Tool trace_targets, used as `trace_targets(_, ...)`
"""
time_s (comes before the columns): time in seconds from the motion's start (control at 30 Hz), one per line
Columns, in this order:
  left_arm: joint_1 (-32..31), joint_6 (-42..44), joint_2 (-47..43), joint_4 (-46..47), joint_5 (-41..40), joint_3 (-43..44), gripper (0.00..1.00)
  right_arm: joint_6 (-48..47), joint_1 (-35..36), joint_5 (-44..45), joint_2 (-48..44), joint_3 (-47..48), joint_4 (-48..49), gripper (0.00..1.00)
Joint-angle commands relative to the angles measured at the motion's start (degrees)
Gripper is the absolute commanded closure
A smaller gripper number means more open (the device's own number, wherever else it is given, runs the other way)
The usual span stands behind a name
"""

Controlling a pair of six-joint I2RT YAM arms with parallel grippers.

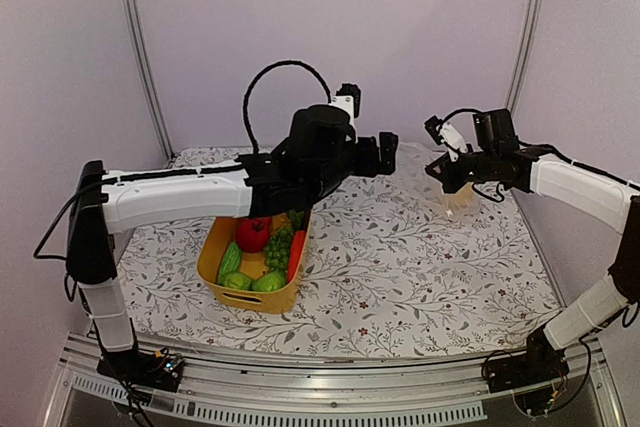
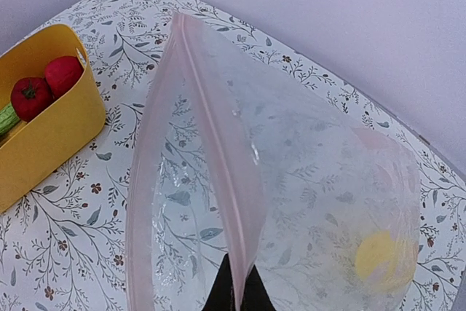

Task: Place the food in the zip-top bag and seal the zipper
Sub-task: Place the fake fruit in the zipper food storage bag, then pick up the fake vegetable from the bin.

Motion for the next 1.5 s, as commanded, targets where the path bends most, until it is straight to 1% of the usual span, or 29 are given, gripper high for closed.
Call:
trace_targets(0.0, -0.1, 6.5, -7.1, -2.3, -5.3, -8.8, 0.01, -1.7, 0.1, 1.6, -2.2, -0.7, 1.6, 1.00)
trace_targets(0.1, 0.1, 6.9, -11.8, -6.1, -8.1, -15.1, 0.00, -3.0, 0.1, 1.4, -2.5, -1.4, 2.0, 1.00)
trace_targets(0.27, 0.9, 2.9, -15.9, -20.1, -13.1, -20.9, 0.00, -3.9, 0.1, 2.1, -2.7, -1.6, 2.3, 1.00)
trace_targets(0.4, 1.8, -0.2, -17.8, -28.9, -13.8, -24.0, 0.00, -4.3, 0.1, 2.3, -2.6, -1.8, 2.4, 1.00)
trace_targets(0.6, 3.4, -1.6, -19.6, -36.4, -12.7, -27.0, 0.00, -4.7, 0.1, 2.8, -1.8, -1.8, 2.5, 1.00)
trace_targets(0.7, 4.9, -2.2, -20.0, -38.5, -12.3, -28.0, 0.00, -4.7, 0.1, 2.8, -1.5, -1.8, 2.5, 1.00)
trace_targets(0.87, 9.5, -3.0, -20.2, -41.6, -8.6, -28.0, 0.00, -4.7, 0.2, 2.8, -1.2, -1.9, 2.4, 1.00)
trace_targets(1.0, 12.3, -5.1, -19.6, -43.4, -7.3, -27.4, 0.03, -4.9, 0.2, 2.7, -1.3, -1.9, 2.4, 1.00)
trace_targets(1.17, 16.2, -5.9, -17.5, -43.7, -2.5, -26.2, 0.06, -4.9, 0.1, 2.5, -1.3, -2.1, 2.4, 1.00)
trace_targets(1.47, 18.9, -4.6, -12.1, -43.2, 1.6, -24.0, 0.08, -5.3, 0.1, 2.4, -1.6, -2.2, 2.3, 1.00)
